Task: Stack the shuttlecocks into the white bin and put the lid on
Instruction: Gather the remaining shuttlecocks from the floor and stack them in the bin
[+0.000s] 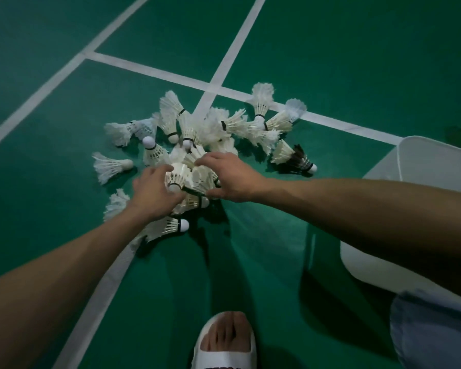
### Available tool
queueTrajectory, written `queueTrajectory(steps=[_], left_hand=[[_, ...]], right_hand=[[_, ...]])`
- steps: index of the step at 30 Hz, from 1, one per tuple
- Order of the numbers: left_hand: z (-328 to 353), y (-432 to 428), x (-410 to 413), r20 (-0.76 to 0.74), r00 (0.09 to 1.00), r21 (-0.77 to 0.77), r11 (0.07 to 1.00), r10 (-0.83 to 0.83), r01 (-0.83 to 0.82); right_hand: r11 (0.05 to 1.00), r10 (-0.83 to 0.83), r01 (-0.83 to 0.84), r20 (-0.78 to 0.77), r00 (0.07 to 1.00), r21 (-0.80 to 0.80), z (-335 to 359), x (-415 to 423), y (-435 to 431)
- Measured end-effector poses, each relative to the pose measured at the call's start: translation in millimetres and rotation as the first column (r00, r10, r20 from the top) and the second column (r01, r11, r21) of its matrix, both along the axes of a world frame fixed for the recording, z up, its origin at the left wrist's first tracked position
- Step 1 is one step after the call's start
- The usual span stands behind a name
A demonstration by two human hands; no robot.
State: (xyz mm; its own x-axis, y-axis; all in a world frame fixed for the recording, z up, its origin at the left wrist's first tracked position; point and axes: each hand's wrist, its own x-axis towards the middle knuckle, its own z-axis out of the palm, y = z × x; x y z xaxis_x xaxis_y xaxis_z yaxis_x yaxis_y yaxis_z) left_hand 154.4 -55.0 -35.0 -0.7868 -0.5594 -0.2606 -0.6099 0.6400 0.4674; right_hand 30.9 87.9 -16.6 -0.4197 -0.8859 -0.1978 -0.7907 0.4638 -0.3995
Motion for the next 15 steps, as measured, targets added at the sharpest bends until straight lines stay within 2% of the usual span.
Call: queueTrajectory(steps=[2,4,6,10,12,15], left_hand=[[-2,-3,6,-0.023,1.0,0.096,0.995,-0.006,0.008],[-4,-4,13,-0.028,0.994,0.116,0.987,-0.109,0.111],[-5,-4,17,-0.024,0.98,0.099,0.975,-0.198,0.2],[-4,-4,16,-0.041,0.964,0.14,0.954,-0.262,0.265],[-1,-3,10,-0.077,0.97,0.184,0.953,-0.229,0.24],[4,0,-3,-0.158,0.986,0.235,0.968,-0.05,0.087]], right_hand=[[0.997,0.08,-0.079,-0.023,0.997,0.024,-5,3,-6],[0.995,0.098,-0.096,-0.072,0.993,0.03,-9,4,-8],[0.999,0.05,-0.048,-0.097,0.994,0.022,-13,1,-5],[0.997,-0.059,0.06,-0.019,0.998,0.038,-14,-6,5],[0.996,-0.07,0.07,-0.001,0.998,0.049,-8,-7,12],[0.998,-0.053,0.053,0.017,0.998,0.041,0,-8,21]])
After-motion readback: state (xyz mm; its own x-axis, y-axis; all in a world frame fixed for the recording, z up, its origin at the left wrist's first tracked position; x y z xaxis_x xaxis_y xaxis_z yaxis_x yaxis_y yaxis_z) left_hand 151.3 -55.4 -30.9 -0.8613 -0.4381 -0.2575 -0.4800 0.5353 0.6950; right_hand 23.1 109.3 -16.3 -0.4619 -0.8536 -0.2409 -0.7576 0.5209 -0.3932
